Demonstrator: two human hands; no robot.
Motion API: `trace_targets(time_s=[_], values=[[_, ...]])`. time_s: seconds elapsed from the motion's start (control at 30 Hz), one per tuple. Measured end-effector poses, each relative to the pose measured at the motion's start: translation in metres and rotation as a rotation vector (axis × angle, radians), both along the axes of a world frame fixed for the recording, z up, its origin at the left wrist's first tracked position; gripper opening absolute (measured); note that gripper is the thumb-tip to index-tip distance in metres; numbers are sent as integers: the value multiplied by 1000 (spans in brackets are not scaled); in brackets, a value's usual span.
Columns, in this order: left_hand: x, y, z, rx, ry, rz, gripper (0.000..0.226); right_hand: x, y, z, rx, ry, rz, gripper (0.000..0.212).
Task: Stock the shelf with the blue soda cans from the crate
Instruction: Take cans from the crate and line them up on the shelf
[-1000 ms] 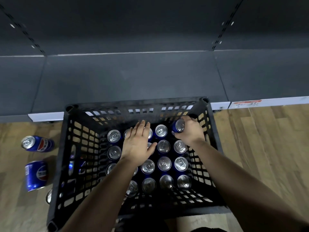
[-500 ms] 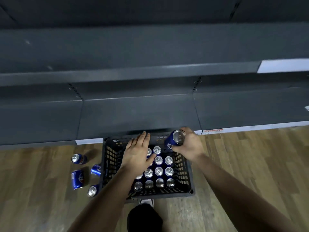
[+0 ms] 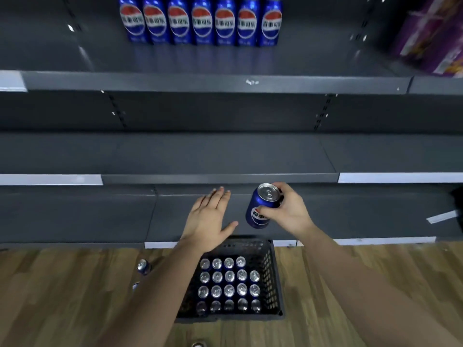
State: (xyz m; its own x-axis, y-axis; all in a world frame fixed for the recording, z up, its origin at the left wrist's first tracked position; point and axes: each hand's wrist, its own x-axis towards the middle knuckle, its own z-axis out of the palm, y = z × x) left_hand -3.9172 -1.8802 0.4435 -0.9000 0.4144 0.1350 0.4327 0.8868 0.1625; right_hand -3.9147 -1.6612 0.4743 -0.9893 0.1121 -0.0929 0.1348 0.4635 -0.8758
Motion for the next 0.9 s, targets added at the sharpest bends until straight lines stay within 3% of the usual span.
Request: trace_targets(time_s=[0.33,0.6,0.9], values=[[-23,-102,118,9,223,76,71,-22,-96,121,-3,187,103,54],[-95,-218,205,-8,359,85,66,-77,-204,209,9,340,63,52],[-169,-302,235,12,375,126,58,-153,-282,263,-60,422,-66,59]])
